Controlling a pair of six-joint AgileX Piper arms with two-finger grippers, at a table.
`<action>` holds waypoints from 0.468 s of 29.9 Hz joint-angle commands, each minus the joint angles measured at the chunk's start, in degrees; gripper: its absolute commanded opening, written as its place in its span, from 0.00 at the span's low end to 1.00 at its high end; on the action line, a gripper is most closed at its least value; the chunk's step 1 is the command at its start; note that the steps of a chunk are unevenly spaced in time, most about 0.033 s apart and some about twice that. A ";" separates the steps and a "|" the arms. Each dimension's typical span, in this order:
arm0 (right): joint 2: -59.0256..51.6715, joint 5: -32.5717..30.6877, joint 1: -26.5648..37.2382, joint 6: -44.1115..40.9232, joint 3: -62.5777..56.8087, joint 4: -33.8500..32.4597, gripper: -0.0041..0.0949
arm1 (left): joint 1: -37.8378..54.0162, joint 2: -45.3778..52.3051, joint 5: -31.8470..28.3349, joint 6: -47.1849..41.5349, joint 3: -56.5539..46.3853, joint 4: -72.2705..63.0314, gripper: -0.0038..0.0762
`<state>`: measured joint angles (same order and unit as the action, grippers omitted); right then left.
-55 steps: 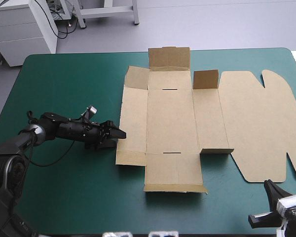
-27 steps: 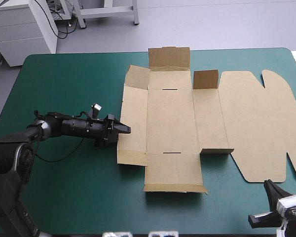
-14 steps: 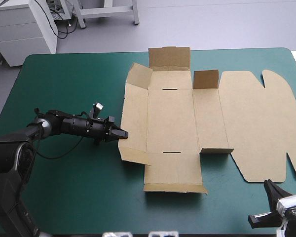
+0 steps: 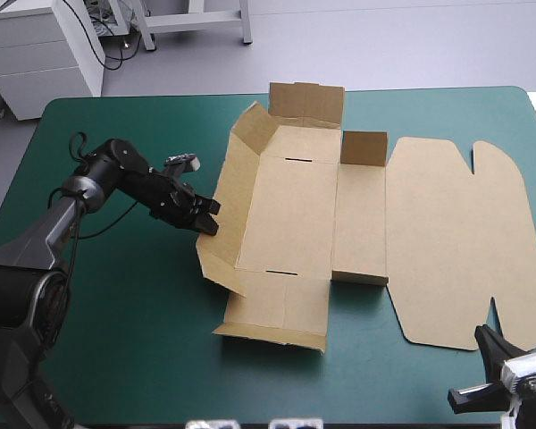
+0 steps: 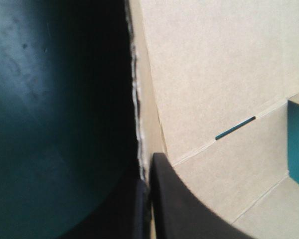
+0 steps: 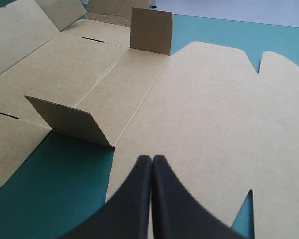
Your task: Fold the box
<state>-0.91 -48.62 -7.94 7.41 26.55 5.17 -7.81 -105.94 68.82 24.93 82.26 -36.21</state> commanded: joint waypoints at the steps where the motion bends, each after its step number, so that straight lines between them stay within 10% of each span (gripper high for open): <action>1: -1.08 5.09 0.35 -0.01 1.36 2.27 0.03 | -4.79 3.89 5.36 -1.09 5.39 9.57 0.04; 14: 4.75 6.45 0.35 -0.27 1.36 8.88 0.03 | -18.78 11.57 5.00 8.71 10.75 41.62 0.04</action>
<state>0.16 -46.14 -7.94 7.26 26.55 12.33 -24.53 -99.48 70.36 28.46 91.11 0.00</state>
